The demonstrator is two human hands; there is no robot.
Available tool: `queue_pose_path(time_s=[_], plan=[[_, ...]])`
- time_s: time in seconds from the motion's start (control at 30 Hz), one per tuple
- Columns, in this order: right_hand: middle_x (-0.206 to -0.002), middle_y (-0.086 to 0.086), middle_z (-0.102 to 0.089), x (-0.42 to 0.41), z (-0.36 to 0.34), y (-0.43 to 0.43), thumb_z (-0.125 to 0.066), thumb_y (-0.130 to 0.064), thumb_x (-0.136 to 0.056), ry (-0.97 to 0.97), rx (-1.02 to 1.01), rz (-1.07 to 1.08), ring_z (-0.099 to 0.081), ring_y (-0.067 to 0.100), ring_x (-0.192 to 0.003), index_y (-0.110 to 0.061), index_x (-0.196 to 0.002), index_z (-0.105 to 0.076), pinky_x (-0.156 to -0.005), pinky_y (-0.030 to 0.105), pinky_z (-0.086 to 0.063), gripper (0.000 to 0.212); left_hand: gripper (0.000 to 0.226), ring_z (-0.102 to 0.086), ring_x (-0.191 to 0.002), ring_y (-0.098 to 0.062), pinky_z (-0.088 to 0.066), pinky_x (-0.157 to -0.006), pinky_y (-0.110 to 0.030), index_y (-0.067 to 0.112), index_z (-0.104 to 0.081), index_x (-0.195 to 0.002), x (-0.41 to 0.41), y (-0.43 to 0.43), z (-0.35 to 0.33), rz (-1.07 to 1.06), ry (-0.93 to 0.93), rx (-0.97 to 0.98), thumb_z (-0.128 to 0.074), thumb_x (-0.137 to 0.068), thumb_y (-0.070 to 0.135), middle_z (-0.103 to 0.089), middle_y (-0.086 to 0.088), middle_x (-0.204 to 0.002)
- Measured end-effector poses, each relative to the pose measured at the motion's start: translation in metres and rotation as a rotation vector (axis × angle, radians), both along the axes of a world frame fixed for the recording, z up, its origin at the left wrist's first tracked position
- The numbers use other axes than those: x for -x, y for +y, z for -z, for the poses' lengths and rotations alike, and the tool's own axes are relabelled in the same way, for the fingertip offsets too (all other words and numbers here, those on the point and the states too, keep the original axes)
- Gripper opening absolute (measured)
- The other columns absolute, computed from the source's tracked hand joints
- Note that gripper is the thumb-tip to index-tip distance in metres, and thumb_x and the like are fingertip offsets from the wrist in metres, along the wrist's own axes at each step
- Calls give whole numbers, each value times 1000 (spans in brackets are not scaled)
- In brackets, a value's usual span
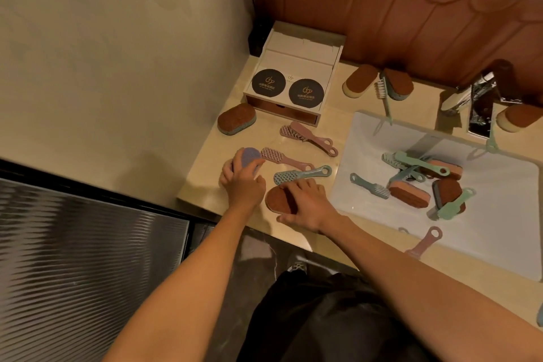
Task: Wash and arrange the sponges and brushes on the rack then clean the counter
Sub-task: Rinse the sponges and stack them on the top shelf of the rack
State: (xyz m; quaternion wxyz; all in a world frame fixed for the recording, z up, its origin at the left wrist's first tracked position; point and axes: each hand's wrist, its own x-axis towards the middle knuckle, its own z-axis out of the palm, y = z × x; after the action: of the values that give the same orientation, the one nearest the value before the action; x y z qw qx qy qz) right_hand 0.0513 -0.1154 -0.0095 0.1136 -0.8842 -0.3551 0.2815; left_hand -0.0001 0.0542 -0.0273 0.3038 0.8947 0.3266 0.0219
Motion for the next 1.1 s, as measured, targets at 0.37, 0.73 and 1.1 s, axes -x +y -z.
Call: queue_pose_path(time_s=[0.37,0.73,1.1], plan=[[-131,13,-40,-2,-15,-15,-69,-40,-74,-23,-121,191,-46,32,-117,-14,-142,-39,-97,40,-50,79,30,-35,-130,-30,-32,-106,-50,41,-64,-115,-8,-11,-5,60,82,63,-53,-98,20,-26,3,-155],[-135,7,-47,-38,-54,-105,-68,-51,-77,-133,-261,401,-56,28,-114,-21,-142,-40,-96,41,-51,77,40,-41,-133,-15,-42,-106,-43,42,-52,-141,-68,-78,-65,501,-245,181,-49,-104,26,-39,9,-151],[-122,-5,-48,-83,-109,-250,-67,-49,-75,-241,-371,604,-47,14,-110,-33,-138,-37,-93,37,-50,72,37,-40,-135,11,-35,-113,-18,37,-52,-143,-141,-241,-137,761,-324,521,-47,-106,33,-50,26,-144]])
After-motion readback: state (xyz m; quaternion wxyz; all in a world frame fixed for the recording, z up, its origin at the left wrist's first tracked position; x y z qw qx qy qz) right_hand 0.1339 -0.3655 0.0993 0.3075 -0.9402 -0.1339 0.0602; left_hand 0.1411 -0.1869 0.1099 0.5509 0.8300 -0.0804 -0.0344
